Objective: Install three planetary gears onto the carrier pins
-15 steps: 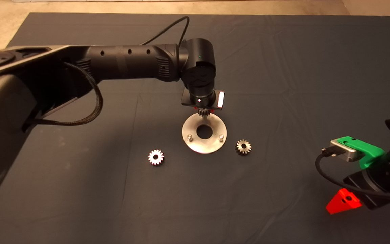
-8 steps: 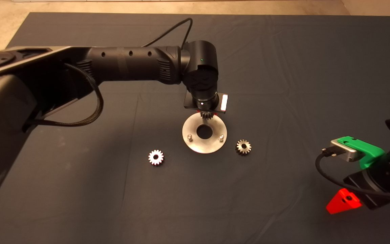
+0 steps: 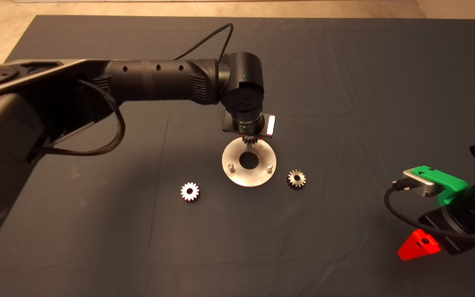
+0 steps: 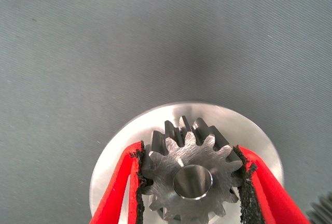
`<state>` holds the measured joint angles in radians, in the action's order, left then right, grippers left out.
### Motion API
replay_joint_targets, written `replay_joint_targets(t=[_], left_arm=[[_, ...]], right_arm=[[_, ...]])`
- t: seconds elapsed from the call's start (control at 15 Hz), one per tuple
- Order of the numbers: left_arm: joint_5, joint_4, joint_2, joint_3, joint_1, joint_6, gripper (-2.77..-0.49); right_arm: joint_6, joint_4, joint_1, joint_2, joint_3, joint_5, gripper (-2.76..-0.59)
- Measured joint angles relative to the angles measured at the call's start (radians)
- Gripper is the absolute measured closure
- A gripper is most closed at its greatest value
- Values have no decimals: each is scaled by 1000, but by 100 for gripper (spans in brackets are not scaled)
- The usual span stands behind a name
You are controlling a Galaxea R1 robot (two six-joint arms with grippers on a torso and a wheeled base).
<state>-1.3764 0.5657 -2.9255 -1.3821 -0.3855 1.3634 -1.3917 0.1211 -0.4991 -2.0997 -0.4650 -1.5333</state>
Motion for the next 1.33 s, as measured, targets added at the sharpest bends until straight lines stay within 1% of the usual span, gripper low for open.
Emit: replay_joint_targets(t=[0.33,0.6,0.8,1.13,1.2,1.33], left_arm=[[1,3,0,-17,-1,-17,-89],[8,3,0,-27,-2,-18,-89],[8,8,-3,-32,-2,-19,-89],[9,20,-2,-32,1,-19,-89],[10,27,-1,-29,3,-19,-89],[21,33,7,-21,6,-18,-89]], right_arm=[[0,0,0,0,0,0,-273],[0,0,0,0,0,0,-273],[0,0,0,0,0,0,-273],[0,0,0,0,0,0,-273],[0,0,0,0,0,0,-273],[0,0,0,0,0,0,-273]])
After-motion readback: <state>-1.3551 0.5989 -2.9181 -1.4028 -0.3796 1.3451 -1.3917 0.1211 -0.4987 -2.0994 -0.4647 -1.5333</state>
